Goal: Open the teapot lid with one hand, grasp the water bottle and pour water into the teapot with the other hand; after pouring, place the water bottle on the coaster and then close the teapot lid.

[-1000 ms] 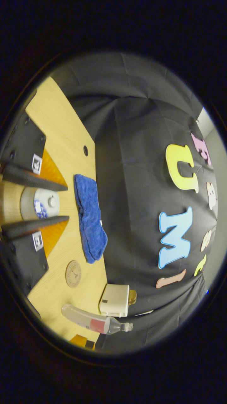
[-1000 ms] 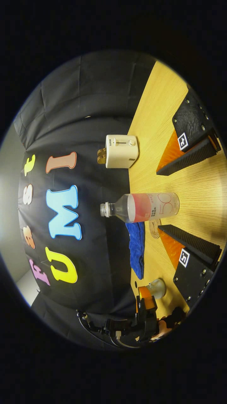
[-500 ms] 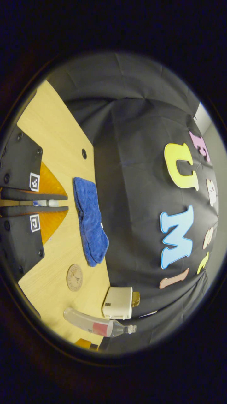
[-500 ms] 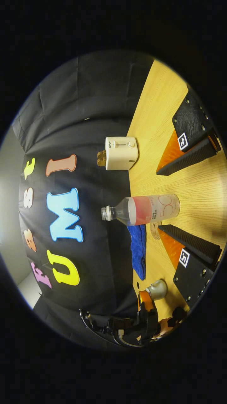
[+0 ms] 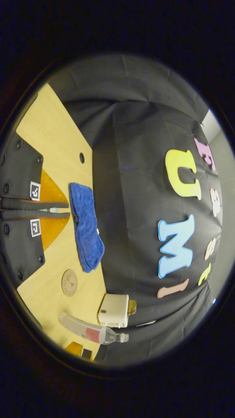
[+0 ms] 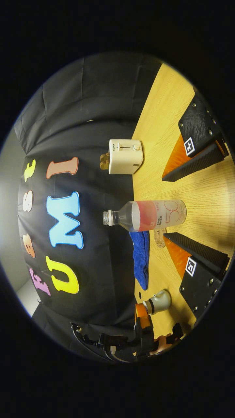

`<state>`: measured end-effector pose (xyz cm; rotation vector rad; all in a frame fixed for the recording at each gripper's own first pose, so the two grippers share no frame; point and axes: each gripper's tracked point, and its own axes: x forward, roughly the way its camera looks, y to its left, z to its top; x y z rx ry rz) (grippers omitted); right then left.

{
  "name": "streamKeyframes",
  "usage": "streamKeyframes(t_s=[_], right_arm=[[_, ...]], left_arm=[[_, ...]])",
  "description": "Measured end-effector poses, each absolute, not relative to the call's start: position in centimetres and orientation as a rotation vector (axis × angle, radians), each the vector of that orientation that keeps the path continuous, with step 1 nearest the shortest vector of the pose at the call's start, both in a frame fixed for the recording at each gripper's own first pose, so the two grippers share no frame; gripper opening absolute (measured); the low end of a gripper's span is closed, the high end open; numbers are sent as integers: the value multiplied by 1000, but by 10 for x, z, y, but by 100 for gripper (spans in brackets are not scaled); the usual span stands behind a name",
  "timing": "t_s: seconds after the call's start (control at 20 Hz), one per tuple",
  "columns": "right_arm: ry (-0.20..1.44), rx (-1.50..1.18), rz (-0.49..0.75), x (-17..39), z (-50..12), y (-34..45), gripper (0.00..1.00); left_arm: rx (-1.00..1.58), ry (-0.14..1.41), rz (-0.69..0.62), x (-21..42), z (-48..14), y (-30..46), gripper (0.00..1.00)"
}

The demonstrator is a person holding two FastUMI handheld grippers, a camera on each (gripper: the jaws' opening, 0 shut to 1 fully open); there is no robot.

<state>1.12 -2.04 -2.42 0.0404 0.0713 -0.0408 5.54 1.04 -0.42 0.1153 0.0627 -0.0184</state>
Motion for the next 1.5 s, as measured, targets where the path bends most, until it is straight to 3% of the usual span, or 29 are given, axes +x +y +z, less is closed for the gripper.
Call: streamKeyframes(t_s=[0.3,1.0,1.2,1.25,1.5], right_arm=[[91,-16,-38,31,-13,-23,97],[305,-55,30,78,-45,-17,97],[316,-85,20,80,-49,-15,87],[317,-93,27,82,-50,-13,79],[288,-205,17,83,-31,-7,77]], left_arm=[[104,71,-7,46,0,27,7],[76,94,48,21,-4,85,6],[55,113,64,18,-14,100,6],[51,116,66,18,-16,102,6],[37,120,72,15,-19,112,6]])
